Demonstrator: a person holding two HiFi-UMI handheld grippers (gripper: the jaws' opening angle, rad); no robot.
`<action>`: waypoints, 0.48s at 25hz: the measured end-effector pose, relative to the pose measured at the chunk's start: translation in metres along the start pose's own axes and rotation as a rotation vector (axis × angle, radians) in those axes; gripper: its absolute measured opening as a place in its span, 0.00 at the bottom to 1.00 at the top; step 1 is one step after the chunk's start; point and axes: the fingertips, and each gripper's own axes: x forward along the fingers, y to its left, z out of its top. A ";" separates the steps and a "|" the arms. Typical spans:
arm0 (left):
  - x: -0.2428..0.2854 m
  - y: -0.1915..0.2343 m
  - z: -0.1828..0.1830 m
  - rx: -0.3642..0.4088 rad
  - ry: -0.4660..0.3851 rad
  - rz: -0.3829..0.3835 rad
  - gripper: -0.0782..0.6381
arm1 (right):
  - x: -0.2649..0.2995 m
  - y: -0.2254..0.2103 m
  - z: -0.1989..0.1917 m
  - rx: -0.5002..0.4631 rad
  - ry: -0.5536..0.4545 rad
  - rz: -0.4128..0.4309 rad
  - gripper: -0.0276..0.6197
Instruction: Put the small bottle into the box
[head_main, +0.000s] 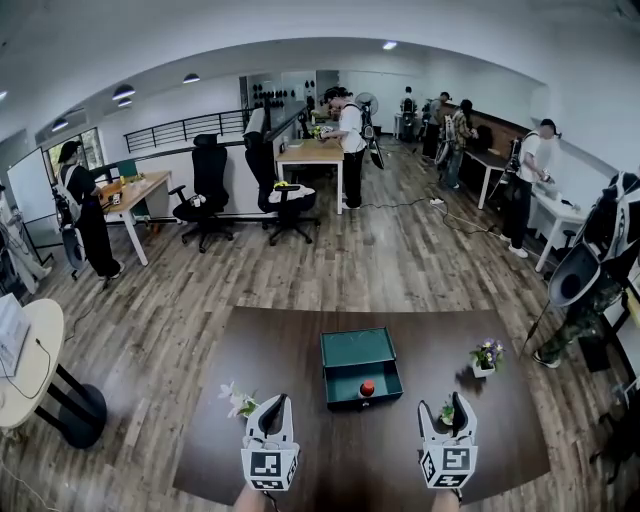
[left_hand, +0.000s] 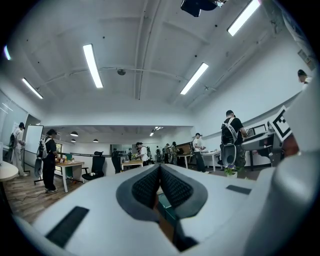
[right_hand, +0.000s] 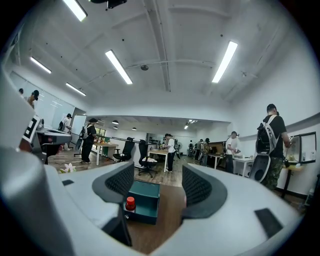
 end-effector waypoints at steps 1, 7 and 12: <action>0.001 0.000 0.000 -0.001 0.001 0.001 0.11 | 0.001 -0.001 0.000 0.000 0.000 0.000 0.51; 0.003 0.002 -0.001 0.005 -0.004 0.008 0.11 | 0.005 -0.001 0.000 0.004 -0.011 0.003 0.51; 0.006 -0.001 0.000 0.005 0.000 0.006 0.11 | 0.006 -0.005 0.003 0.000 -0.019 0.005 0.48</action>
